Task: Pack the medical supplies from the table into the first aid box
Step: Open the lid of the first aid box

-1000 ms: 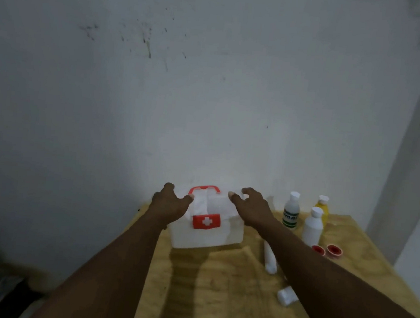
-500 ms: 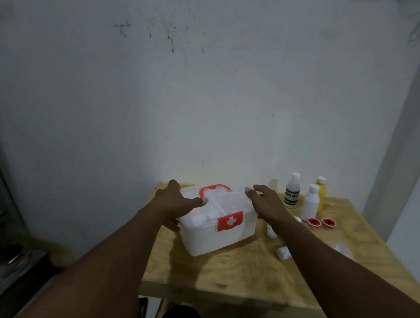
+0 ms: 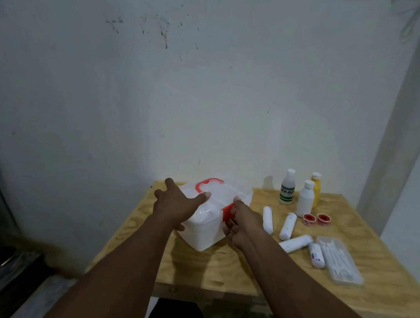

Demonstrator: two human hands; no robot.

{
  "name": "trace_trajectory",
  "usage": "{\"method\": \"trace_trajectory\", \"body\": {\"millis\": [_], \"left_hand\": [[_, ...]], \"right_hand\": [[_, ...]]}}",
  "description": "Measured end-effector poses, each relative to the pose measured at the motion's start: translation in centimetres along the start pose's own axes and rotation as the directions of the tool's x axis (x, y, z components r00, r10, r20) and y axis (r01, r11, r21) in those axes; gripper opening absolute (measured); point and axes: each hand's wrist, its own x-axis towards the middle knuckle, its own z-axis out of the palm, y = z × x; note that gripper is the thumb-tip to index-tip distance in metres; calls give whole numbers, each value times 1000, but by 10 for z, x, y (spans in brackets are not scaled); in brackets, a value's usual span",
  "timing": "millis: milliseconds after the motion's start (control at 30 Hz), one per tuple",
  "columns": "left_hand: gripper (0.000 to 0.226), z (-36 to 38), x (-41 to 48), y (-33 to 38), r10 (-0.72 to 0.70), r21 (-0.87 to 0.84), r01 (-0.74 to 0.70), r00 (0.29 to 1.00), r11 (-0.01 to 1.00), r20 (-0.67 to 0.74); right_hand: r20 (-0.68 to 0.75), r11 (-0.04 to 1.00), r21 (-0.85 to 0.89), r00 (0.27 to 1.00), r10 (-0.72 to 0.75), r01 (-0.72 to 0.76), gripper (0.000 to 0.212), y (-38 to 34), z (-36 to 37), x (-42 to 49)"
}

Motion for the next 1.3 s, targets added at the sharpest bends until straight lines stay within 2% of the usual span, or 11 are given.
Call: {"method": "trace_trajectory", "body": {"millis": [100,233,367,467,533,633,700,800,933,1067,1300], "left_hand": [[121,2,6,-1,-5,3,5,1000,1000,2],[119,-1,10,-2,19,5,-19,999,1000,40],[132,-10,8,-8,220,176,-247,963,953,157],[107,-18,5,-9,343,186,-392,906,901,247],[85,-24,1,-4,355,182,-405,900,896,252],[75,-32,10,-2,350,150,-393,903,907,247],[83,-38,12,1,314,77,-342,916,937,250],[106,-45,23,-1,284,-17,-288,929,957,236],[103,-54,33,4,255,-182,-214,936,960,243],[93,-61,43,13,204,-322,-131,958,938,203],[116,-63,84,24,0,-433,54,992,900,125]], "right_hand": [[9,1000,-14,1000,-4,4,45,-3,-1,1],[-8,993,-47,994,-110,110,30,-13,-2,-4],[47,944,-177,960,-276,280,15,-22,-10,-13],[130,882,-267,922,-365,387,16,-32,-17,-16],[211,812,-334,877,-431,479,17,-40,-22,-18],[341,604,-467,762,-551,646,11,-49,-30,-11],[374,437,-553,680,-631,710,15,-54,-33,-1],[334,284,-654,605,-723,701,52,-67,-35,12],[353,489,-579,741,-572,653,80,-89,-33,19],[369,493,-519,704,-607,698,64,-111,-18,27],[405,592,-410,720,-563,694,40,-147,18,49]]}}
